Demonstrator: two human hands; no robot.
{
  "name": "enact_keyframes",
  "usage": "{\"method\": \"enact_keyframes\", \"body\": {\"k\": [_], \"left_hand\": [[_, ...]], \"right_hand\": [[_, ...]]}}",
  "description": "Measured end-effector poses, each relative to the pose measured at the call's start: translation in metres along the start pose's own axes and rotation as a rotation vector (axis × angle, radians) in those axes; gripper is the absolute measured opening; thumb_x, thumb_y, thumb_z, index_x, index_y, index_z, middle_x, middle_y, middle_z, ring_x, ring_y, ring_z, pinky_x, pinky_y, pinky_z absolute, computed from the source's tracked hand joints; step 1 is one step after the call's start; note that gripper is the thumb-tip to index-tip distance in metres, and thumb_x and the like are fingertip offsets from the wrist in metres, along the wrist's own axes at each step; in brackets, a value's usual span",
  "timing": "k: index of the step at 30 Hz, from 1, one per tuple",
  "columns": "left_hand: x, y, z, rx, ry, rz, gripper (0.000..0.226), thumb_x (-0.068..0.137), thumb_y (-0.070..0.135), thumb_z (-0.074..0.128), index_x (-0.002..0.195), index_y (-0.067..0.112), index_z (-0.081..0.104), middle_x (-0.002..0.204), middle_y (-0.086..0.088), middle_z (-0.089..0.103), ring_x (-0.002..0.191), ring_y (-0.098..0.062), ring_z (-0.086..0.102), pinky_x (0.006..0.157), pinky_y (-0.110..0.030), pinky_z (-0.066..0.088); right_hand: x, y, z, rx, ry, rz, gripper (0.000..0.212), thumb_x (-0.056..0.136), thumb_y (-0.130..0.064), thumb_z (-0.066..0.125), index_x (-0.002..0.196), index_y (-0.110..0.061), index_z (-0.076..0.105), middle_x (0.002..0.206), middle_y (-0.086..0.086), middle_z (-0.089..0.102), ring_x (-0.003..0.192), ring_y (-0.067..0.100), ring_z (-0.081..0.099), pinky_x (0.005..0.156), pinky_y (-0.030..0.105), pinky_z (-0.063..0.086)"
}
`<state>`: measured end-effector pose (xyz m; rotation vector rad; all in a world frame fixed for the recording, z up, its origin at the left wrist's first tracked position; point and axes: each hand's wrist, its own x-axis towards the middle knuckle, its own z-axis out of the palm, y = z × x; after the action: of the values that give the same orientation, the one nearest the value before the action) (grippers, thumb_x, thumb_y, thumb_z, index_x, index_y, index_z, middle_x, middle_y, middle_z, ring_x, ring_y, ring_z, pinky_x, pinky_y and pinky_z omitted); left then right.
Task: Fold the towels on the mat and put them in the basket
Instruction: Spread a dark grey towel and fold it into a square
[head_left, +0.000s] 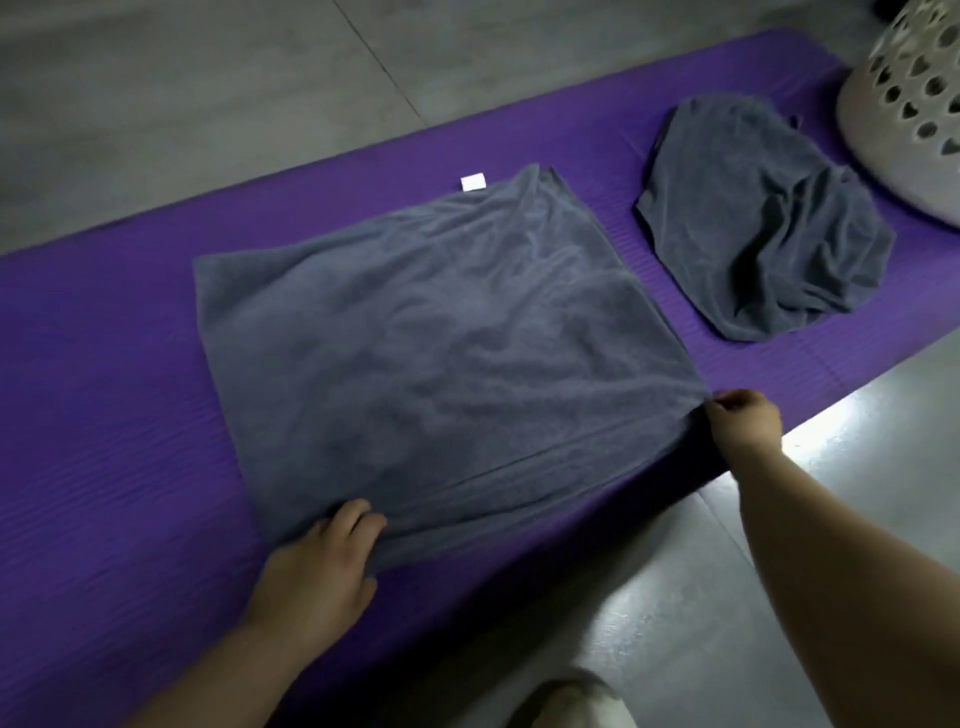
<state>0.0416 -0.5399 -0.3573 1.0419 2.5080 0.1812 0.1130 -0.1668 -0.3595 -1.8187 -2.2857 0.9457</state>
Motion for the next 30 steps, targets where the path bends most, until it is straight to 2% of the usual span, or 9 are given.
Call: {"method": "enact_keyframes", "body": {"k": [3, 6, 9, 11, 13, 16, 22, 25, 30], "left_hand": [[0.012, -0.009, -0.048, 0.150, 0.005, -0.197, 0.029, 0.092, 0.034, 0.047, 0.119, 0.024, 0.044, 0.121, 0.009, 0.052, 0.101, -0.010, 0.059, 0.071, -0.026, 0.046], [0.020, -0.022, -0.091, 0.141, -0.020, -0.398, 0.032, 0.097, 0.037, 0.032, 0.122, 0.024, 0.048, 0.122, -0.001, 0.059, 0.109, -0.022, 0.057, 0.082, -0.028, 0.045], [0.024, -0.051, -0.140, -0.536, 0.214, -0.577, 0.022, 0.094, 0.017, 0.046, 0.104, 0.007, 0.063, 0.081, -0.013, 0.067, 0.071, -0.018, 0.066, 0.057, -0.022, 0.046], [0.014, -0.077, -0.179, -1.024, 0.370, -0.622, 0.021, 0.093, 0.006, 0.046, 0.080, 0.009, 0.062, 0.042, 0.004, 0.053, 0.032, 0.001, 0.043, 0.033, -0.010, 0.028], [-0.004, -0.105, -0.219, -1.201, 0.487, -0.632, 0.028, 0.094, 0.003, 0.041, 0.074, 0.016, 0.056, 0.033, 0.010, 0.049, 0.027, 0.004, 0.038, 0.029, -0.006, 0.025], [-0.049, -0.143, -0.287, -1.398, 0.688, -0.559, 0.033, 0.093, -0.005, 0.036, 0.078, 0.018, 0.054, 0.041, 0.014, 0.059, 0.038, 0.007, 0.053, 0.037, -0.008, 0.044], [-0.158, -0.196, -0.379, -1.410, 0.998, -0.486, 0.032, 0.091, -0.010, 0.037, 0.079, 0.014, 0.054, 0.044, 0.011, 0.062, 0.043, 0.002, 0.060, 0.046, -0.011, 0.051], [-0.200, -0.204, -0.407, -1.397, 1.072, -0.451, 0.033, 0.092, -0.005, 0.034, 0.077, 0.016, 0.054, 0.058, 0.004, 0.065, 0.054, -0.007, 0.062, 0.044, -0.014, 0.052], [-0.255, -0.221, -0.424, -1.270, 1.120, -0.618, 0.030, 0.089, -0.002, 0.031, 0.072, 0.013, 0.051, 0.066, -0.010, 0.056, 0.050, -0.021, 0.061, 0.032, -0.018, 0.046]], "right_hand": [[-0.013, -0.009, 0.000, -0.045, 0.030, 0.006, 0.028, 0.092, -0.008, 0.041, 0.115, 0.008, 0.047, 0.121, 0.034, 0.050, 0.112, 0.045, 0.048, 0.095, 0.045, 0.036], [-0.038, -0.031, -0.009, 0.054, 0.118, -0.028, 0.028, 0.095, -0.007, 0.034, 0.120, 0.004, 0.038, 0.118, 0.034, 0.051, 0.108, 0.046, 0.049, 0.090, 0.044, 0.037], [-0.060, -0.083, -0.029, 0.371, 0.047, -0.143, 0.031, 0.093, 0.001, 0.036, 0.124, 0.000, 0.042, 0.084, 0.025, 0.054, 0.059, 0.031, 0.060, 0.052, 0.025, 0.050], [-0.072, -0.133, -0.042, 0.569, -0.134, -0.196, 0.027, 0.094, 0.003, 0.035, 0.113, -0.007, 0.052, 0.061, 0.016, 0.047, 0.028, 0.008, 0.048, 0.031, 0.012, 0.040], [-0.086, -0.189, -0.055, 0.707, -0.339, -0.218, 0.034, 0.096, 0.000, 0.034, 0.084, -0.012, 0.063, 0.045, 0.007, 0.056, 0.025, 0.003, 0.046, 0.031, 0.011, 0.041], [-0.126, -0.274, -0.070, 0.823, -0.604, -0.257, 0.051, 0.096, -0.003, 0.034, 0.059, -0.016, 0.066, 0.038, -0.002, 0.058, 0.029, 0.005, 0.052, 0.034, 0.013, 0.044], [-0.219, -0.392, -0.073, 1.100, -0.608, -0.235, 0.022, 0.099, -0.007, 0.030, 0.100, -0.006, 0.052, 0.077, 0.007, 0.045, 0.033, 0.005, 0.056, 0.035, 0.012, 0.045], [-0.260, -0.415, -0.073, 1.144, -0.589, -0.234, 0.025, 0.098, -0.010, 0.033, 0.078, -0.013, 0.048, 0.076, 0.006, 0.046, 0.042, 0.008, 0.053, 0.032, 0.012, 0.041], [-0.304, -0.429, -0.085, 1.278, -0.560, -0.281, 0.027, 0.094, -0.012, 0.037, 0.069, -0.018, 0.046, 0.062, 0.001, 0.039, 0.020, 0.000, 0.037, 0.030, 0.009, 0.033]]}}
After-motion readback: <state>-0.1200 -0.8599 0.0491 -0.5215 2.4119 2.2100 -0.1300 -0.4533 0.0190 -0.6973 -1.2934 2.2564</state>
